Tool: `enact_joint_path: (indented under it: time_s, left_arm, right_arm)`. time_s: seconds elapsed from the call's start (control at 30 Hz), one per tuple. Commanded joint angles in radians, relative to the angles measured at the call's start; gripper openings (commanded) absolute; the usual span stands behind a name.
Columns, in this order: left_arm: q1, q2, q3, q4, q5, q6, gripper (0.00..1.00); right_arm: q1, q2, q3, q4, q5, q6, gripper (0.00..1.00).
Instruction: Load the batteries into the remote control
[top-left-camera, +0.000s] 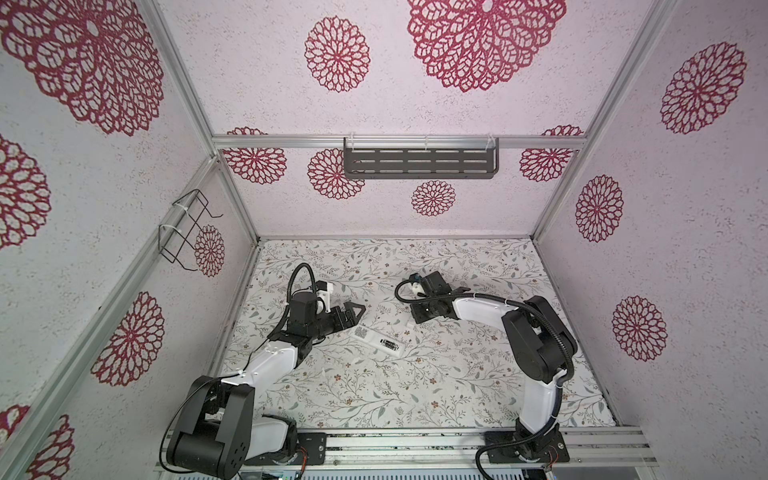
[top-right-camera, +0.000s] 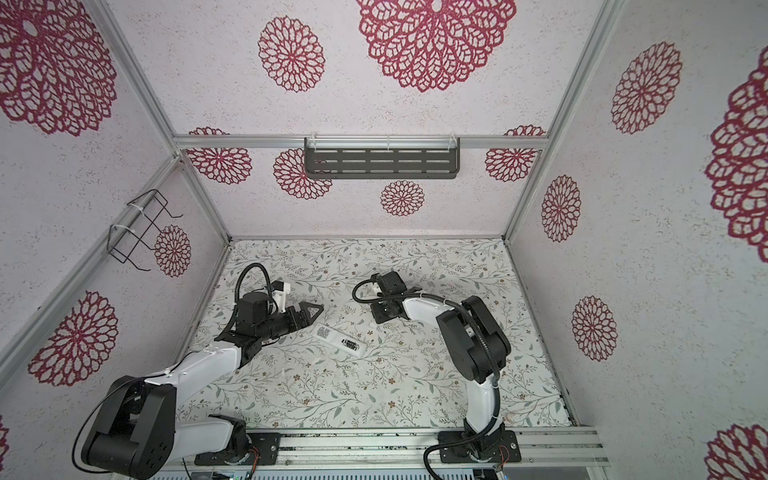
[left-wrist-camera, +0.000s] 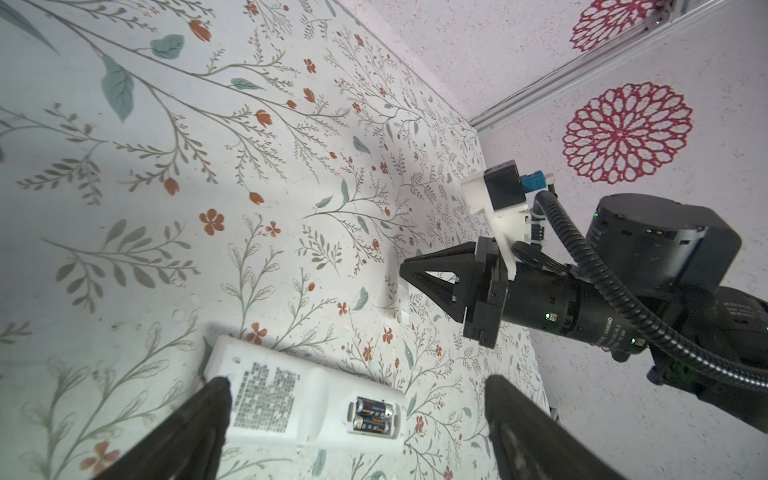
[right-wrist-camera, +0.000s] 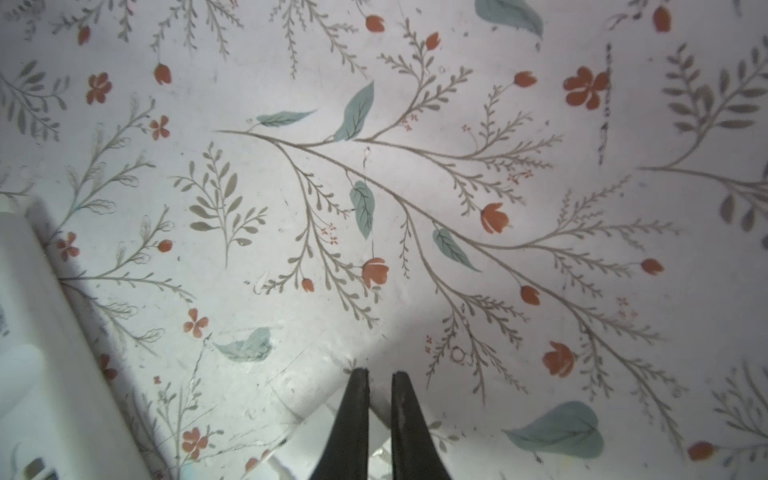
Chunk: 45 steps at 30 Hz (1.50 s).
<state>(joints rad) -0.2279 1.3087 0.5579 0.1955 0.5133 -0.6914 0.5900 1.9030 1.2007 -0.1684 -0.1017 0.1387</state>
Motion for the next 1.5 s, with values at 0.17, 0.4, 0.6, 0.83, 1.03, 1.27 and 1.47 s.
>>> enact_joint_path:
  time_s: [0.17,0.4,0.6,0.83,1.03,1.27,1.47]
  left_arm:
    - [-0.113,0.062,0.108,0.024,0.118,0.073,0.98]
    - [-0.162,0.147,0.156,0.073,0.136,0.066,0.97]
    - [-0.194,0.183,0.236,0.014,0.173,0.104,0.86]
    - [-0.223,0.192,0.257,0.002,0.167,0.111,0.60]
    - [-0.230,0.182,0.259,-0.017,0.141,0.125,0.26]
    - [-0.232,0.173,0.261,-0.039,0.123,0.134,0.00]
    - [-0.232,0.147,0.239,-0.054,0.034,0.159,0.00]
  right_arm:
    - [0.022,-0.202,-0.069,0.121,-0.112,-0.006,0.04]
    - [0.057,-0.335,-0.138,0.162,-0.132,0.031,0.04]
    - [0.098,-0.414,-0.148,0.140,-0.102,0.038,0.04]
    - [0.161,-0.466,-0.146,0.127,0.028,0.046,0.05]
    - [0.201,-0.469,-0.121,0.099,0.131,0.058,0.05]
    - [0.208,-0.473,-0.119,0.106,0.140,0.093,0.19]
    - [0.171,-0.530,-0.130,0.127,0.044,0.254,0.65]
